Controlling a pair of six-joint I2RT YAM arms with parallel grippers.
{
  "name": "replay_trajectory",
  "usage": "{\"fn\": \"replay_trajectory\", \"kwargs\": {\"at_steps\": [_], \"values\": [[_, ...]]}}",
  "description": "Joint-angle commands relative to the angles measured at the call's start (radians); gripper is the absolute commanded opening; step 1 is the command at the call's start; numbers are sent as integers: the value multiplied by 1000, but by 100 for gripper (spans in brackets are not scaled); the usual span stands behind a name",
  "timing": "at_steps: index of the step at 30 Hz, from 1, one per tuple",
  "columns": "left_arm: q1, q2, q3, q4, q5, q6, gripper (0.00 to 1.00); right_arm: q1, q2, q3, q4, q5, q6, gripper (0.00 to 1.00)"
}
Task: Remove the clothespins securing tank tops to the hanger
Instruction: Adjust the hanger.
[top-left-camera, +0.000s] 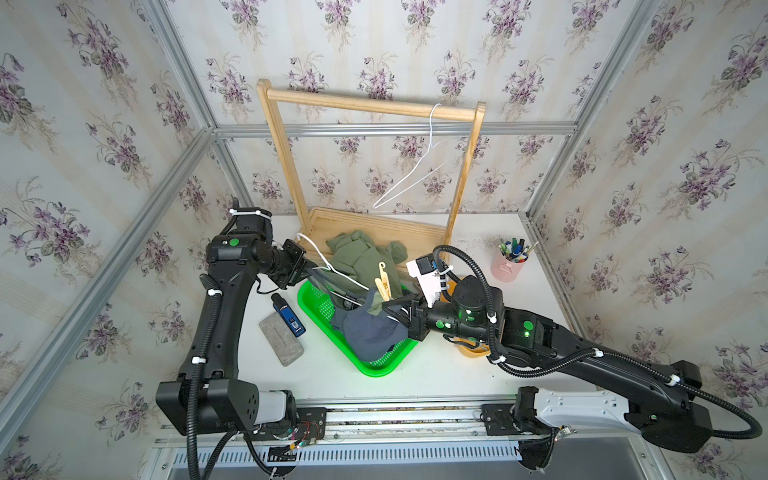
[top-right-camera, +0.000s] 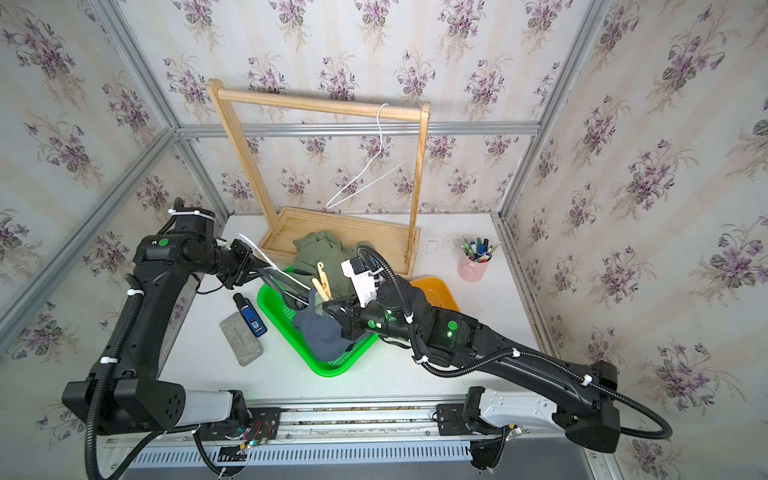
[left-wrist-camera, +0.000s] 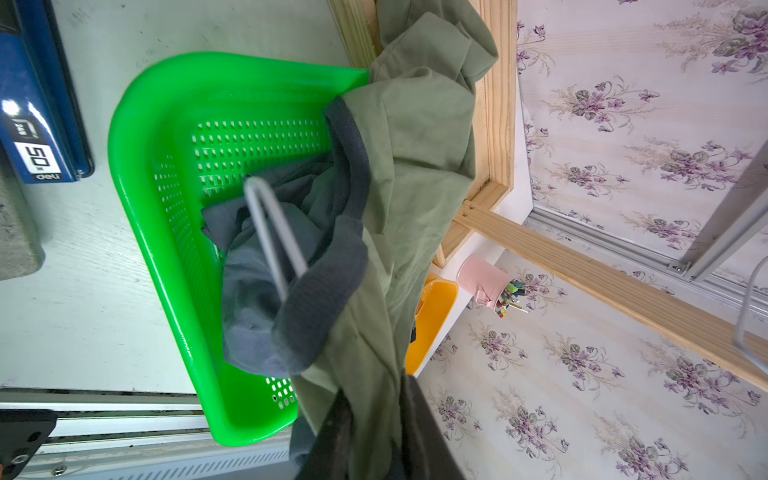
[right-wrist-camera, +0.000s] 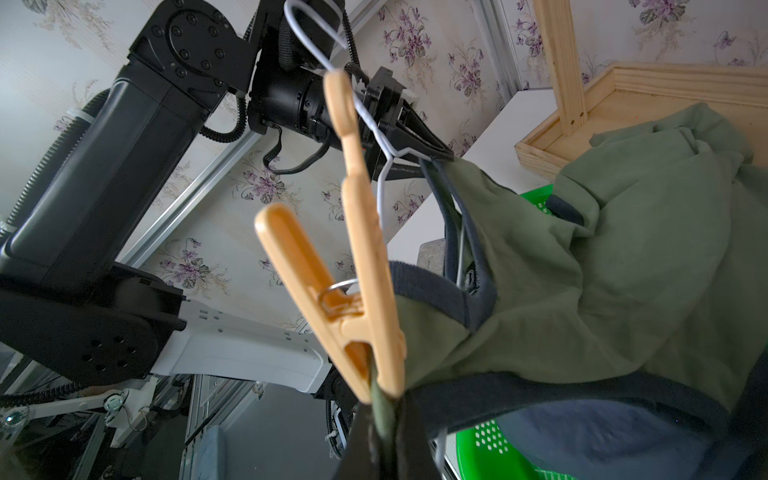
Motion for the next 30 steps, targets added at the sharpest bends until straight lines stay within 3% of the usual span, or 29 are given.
{"fn": "replay_trajectory", "kwargs": {"at_steps": [1, 5, 9, 17, 21, 30], "values": [[-1, -5, -9, 1, 49, 12, 10, 1, 0, -16, 55, 29, 16, 0], [-1, 0, -23, 3, 48, 22, 2, 1, 0, -40, 43, 16, 28, 0], [-1, 9, -14, 4, 44, 21, 0, 1, -15, -66, 35, 28, 44, 0], [-1, 29, 5, 5, 37, 13, 0, 2, -41, -19, -135, 53, 4, 46], [-1, 34, 6, 6, 32, 17, 0, 2, -54, -5, -188, 36, 1, 53], [-1, 32, 17, 6, 6, 16, 0, 1, 14, 30, -170, -42, 8, 58]]}}
